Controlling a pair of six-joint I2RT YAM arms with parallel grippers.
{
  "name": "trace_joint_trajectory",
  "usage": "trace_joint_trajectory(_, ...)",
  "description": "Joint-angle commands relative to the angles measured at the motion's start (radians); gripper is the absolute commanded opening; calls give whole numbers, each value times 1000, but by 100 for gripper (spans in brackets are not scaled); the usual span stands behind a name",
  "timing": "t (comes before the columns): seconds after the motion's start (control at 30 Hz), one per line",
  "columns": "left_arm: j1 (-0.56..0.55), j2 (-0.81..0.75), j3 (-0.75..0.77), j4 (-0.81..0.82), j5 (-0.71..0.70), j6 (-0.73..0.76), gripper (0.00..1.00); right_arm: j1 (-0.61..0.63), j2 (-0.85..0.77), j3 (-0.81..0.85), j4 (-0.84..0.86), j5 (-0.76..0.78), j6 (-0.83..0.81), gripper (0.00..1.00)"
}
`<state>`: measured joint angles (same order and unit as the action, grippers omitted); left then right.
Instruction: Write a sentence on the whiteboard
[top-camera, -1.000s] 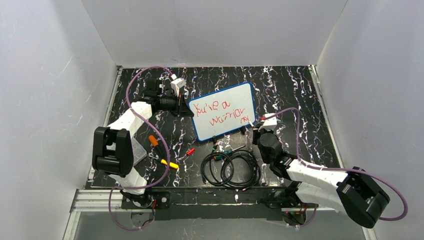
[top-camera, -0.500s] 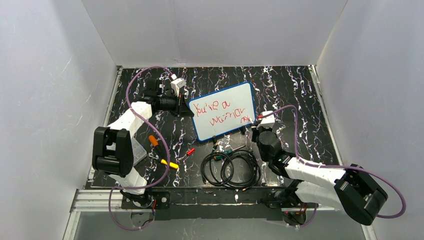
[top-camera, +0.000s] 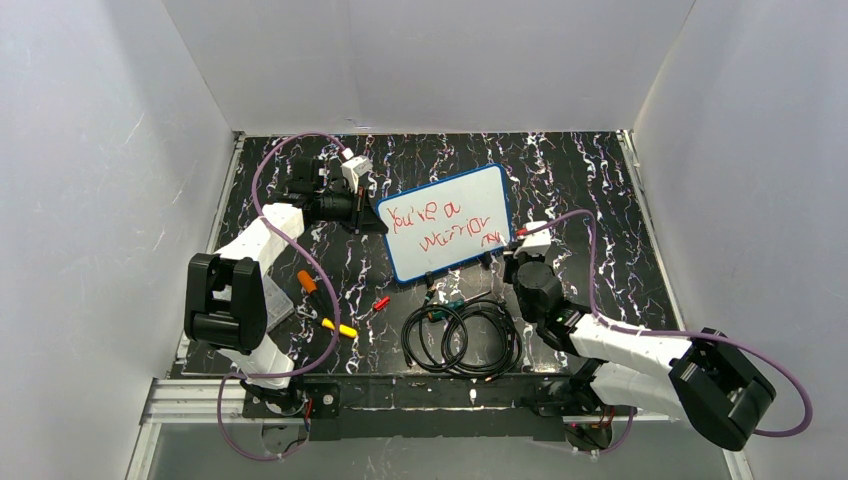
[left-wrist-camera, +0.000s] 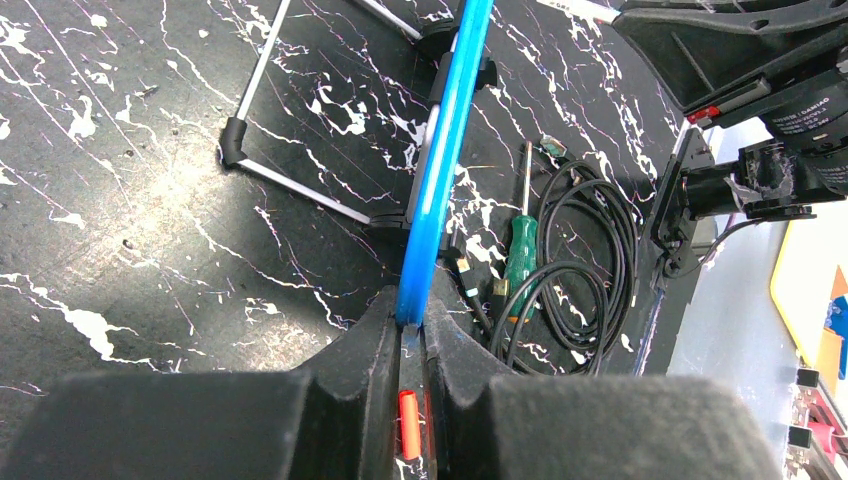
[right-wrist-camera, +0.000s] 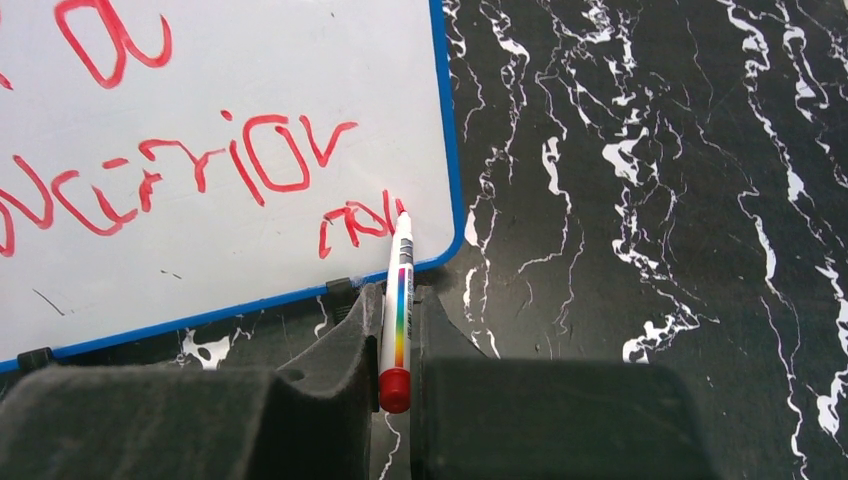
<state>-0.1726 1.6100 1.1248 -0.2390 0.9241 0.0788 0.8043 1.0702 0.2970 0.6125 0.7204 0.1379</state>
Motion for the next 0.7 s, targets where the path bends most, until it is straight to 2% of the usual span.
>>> trace_joint_trajectory(0.0,-4,-34,16,-10,13,12,0,-5,-20,-19,-46,27,57,1)
trace_joint_trajectory(0.27,-4,-36,15,-11,13,12,0,-5,-10,-14,-56,43,58,1)
trace_joint_trajectory(0.67,-4,-33,16,-11,13,13,0,-5,29,59,89,55,-61,1)
